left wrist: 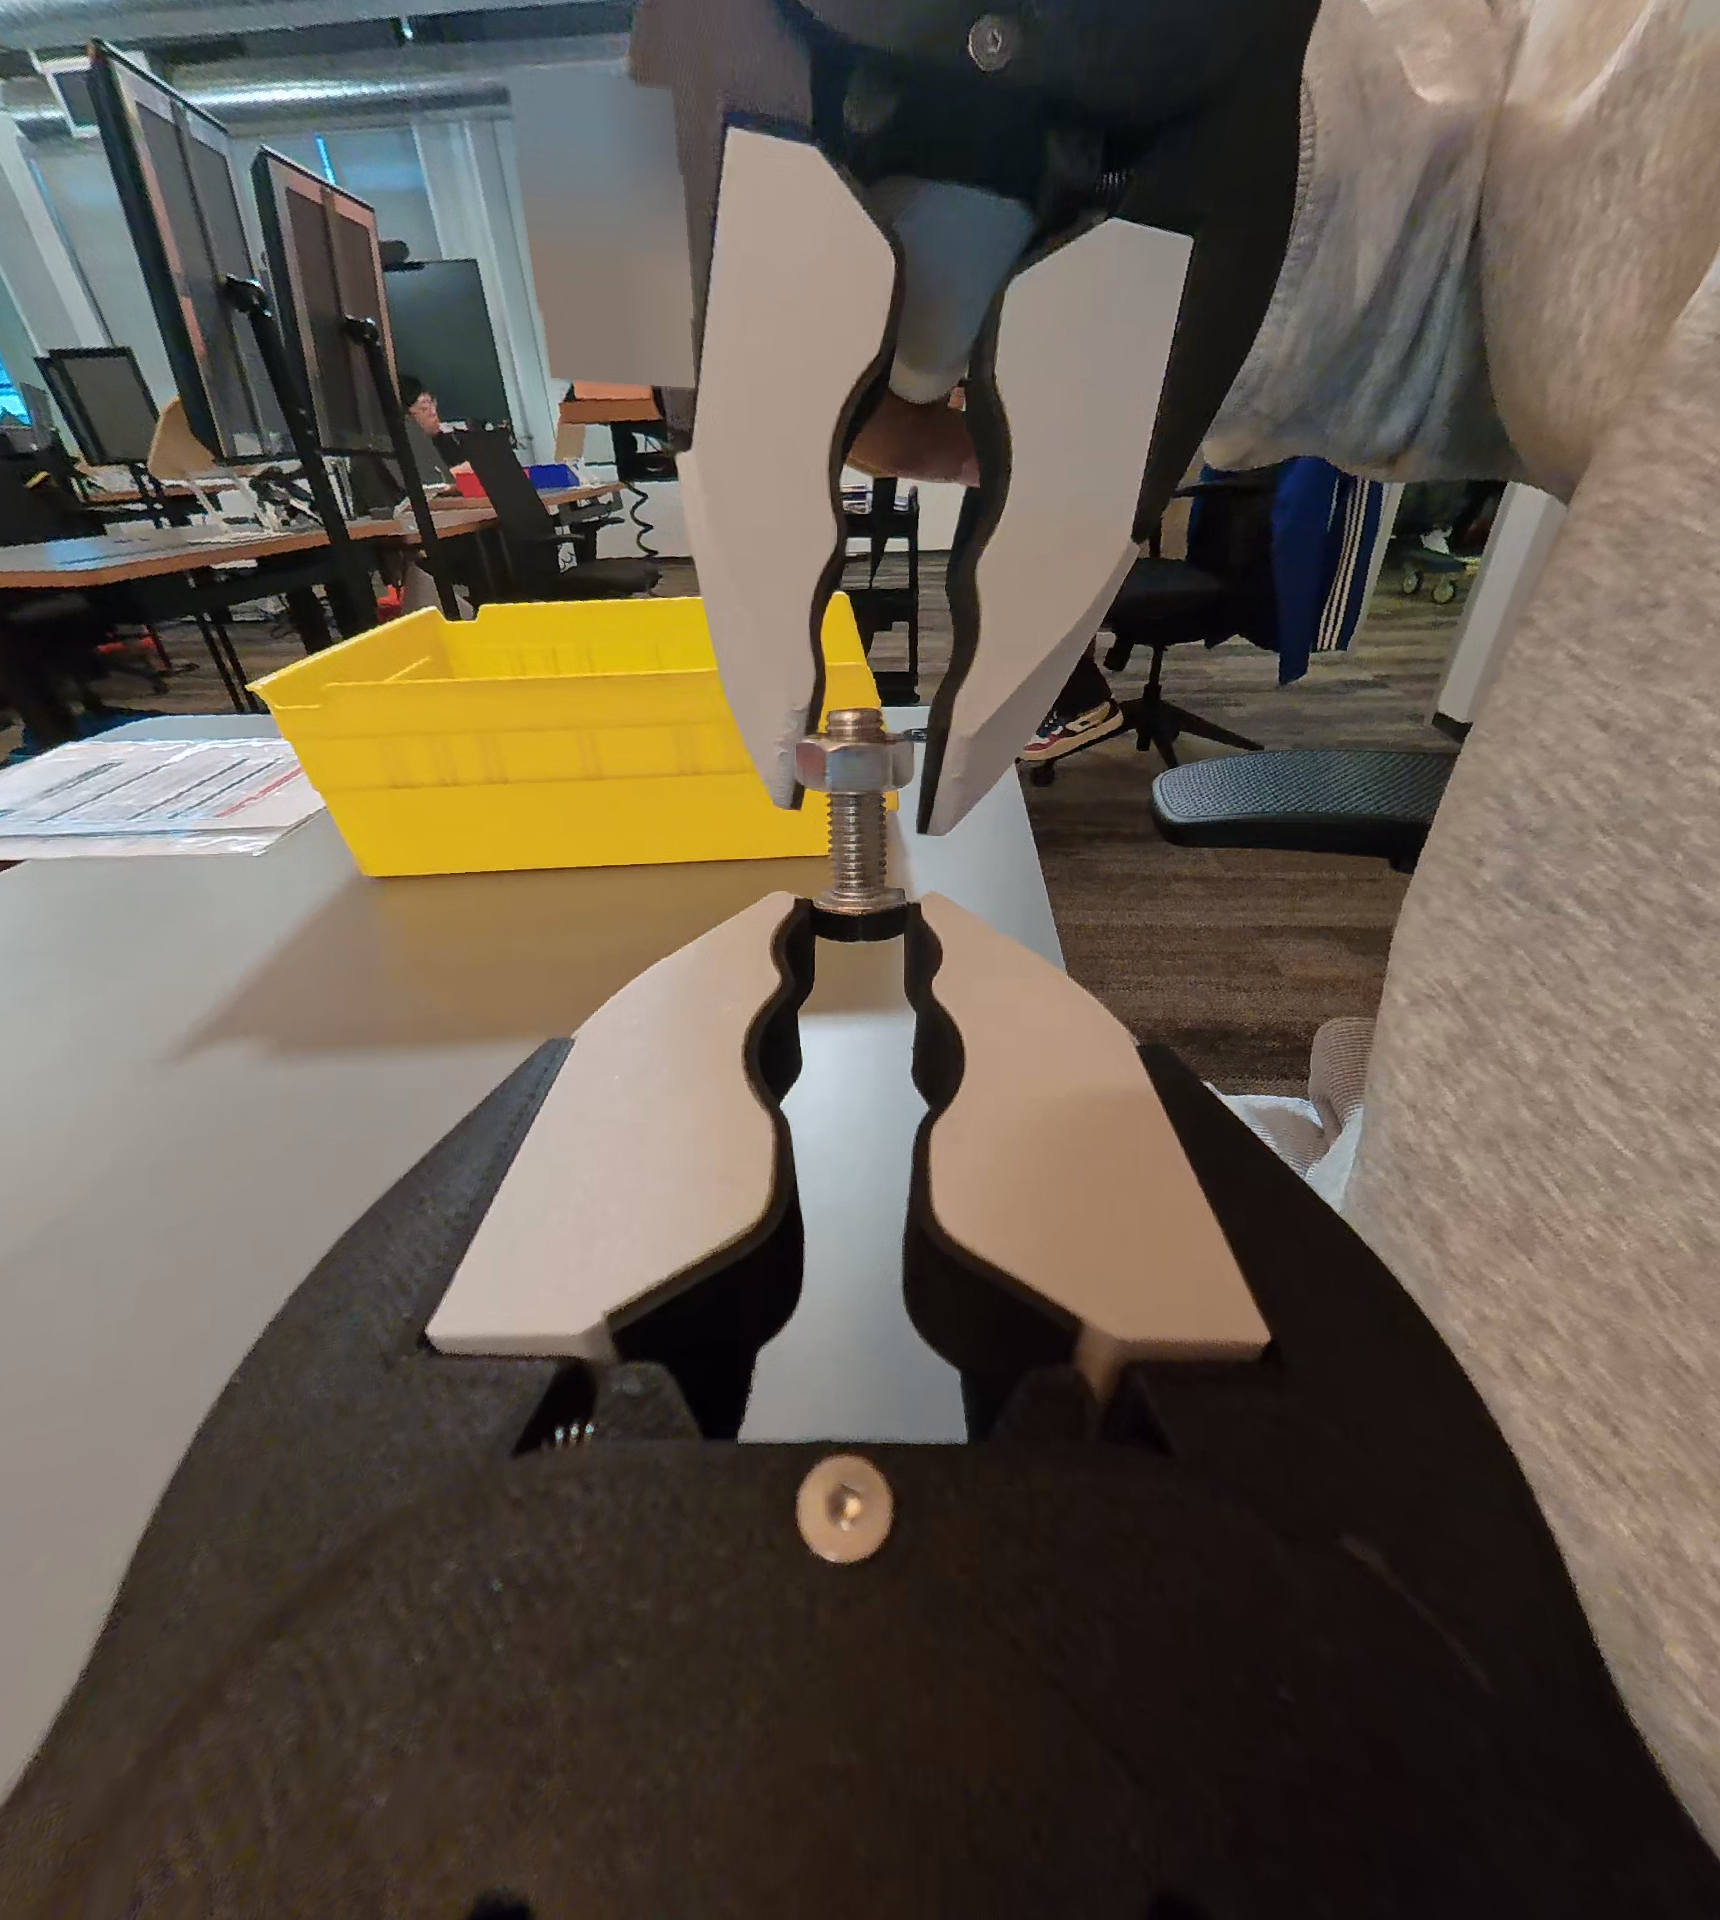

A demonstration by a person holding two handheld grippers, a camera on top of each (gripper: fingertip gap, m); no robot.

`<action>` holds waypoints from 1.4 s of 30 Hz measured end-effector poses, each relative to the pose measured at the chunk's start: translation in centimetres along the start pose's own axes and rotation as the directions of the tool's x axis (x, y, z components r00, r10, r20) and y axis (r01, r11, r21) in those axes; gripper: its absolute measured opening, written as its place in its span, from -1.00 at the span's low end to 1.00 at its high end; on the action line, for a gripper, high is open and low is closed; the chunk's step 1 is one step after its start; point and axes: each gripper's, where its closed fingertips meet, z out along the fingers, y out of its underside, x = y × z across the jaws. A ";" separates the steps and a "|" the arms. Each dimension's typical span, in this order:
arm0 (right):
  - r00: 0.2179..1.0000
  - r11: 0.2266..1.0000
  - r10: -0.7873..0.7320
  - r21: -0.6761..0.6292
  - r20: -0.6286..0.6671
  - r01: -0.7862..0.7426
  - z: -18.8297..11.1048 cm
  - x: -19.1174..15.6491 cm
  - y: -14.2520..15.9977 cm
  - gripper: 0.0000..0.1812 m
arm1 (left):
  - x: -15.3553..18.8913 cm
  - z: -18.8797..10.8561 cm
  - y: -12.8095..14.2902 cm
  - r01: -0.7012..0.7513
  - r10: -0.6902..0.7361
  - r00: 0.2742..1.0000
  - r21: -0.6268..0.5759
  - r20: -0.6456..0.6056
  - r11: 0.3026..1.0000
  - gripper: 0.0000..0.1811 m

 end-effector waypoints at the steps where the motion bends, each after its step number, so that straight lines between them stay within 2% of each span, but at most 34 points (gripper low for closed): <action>1: 1.000 1.000 0.003 -0.004 0.008 -0.003 0.0 -0.1 0.2 -0.78 | -0.1 0.0 0.0 0.004 -0.004 1.000 0.001 0.002 1.000 -0.81; 3: 0.999 1.000 0.008 0.004 0.041 -0.008 -0.1 -0.6 0.2 -0.82 | -0.4 -0.1 0.0 0.016 -0.016 1.000 0.004 0.010 1.000 -0.81; 7: 0.990 0.991 0.050 0.116 0.131 -0.066 -1.2 -1.7 -1.6 -0.86 | -0.6 -0.1 0.3 0.024 -0.024 1.000 -0.002 0.016 1.000 -0.81; 12: 0.999 0.986 0.046 0.162 0.029 -0.050 -2.0 0.2 -2.1 -0.85 | -0.3 0.1 0.6 0.016 -0.016 1.000 -0.017 0.006 1.000 -0.81; 22: 0.999 0.994 -0.028 0.106 0.034 0.024 -0.6 -0.4 -1.3 -0.65 | 0.2 0.1 0.7 0.001 -0.001 1.000 -0.019 -0.021 1.000 -0.81; 28: 0.996 0.990 -0.072 0.125 0.050 0.065 -0.5 -1.0 -1.9 -0.65 | 0.4 0.1 0.6 0.002 -0.003 0.999 -0.014 -0.036 1.000 -0.81; 42: 0.998 0.999 -0.052 0.020 0.035 0.051 -0.2 -0.8 -0.4 -0.68 | 0.2 -0.2 0.1 0.048 -0.047 0.998 0.022 -0.045 0.999 -0.81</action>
